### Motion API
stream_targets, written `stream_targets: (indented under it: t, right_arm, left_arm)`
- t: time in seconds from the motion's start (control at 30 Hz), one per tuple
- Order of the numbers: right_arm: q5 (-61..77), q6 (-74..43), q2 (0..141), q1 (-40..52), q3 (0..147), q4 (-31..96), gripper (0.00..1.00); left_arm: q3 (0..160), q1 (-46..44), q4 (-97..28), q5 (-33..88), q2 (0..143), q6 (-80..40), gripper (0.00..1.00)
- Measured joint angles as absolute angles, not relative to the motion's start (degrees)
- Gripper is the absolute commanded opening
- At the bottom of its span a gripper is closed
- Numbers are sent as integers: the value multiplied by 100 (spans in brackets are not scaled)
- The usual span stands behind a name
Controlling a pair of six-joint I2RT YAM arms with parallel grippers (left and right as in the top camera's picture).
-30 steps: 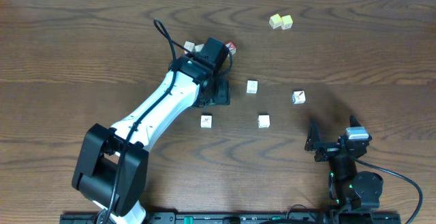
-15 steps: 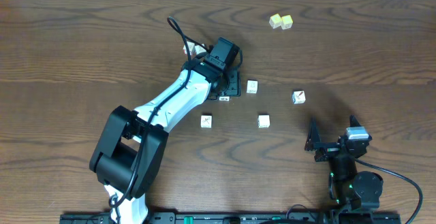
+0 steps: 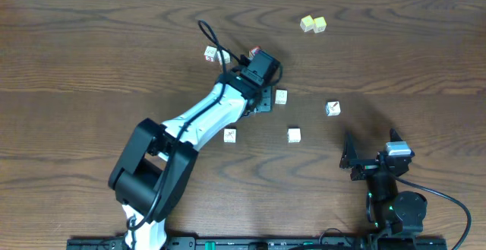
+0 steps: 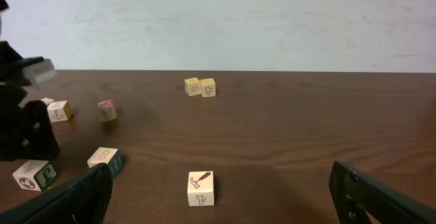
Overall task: Lift 5 blocks
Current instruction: 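Move the left gripper to the white 'V' block and grasp it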
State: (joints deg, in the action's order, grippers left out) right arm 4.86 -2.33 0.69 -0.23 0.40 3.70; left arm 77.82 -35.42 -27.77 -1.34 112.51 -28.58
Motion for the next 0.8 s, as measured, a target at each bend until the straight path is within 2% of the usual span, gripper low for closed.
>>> stream_targets:
  t: [0.3,0.8]
  right_arm:
    - [486,-233,69,-23,40,370,99]
    - [486,-233,69,-23,40,368,99]
  left_arm:
    - [7782,-3538,-2714,-233,11476,-2974,63]
    - [7771,-3535,-2735,-235,11660,-3179,30]
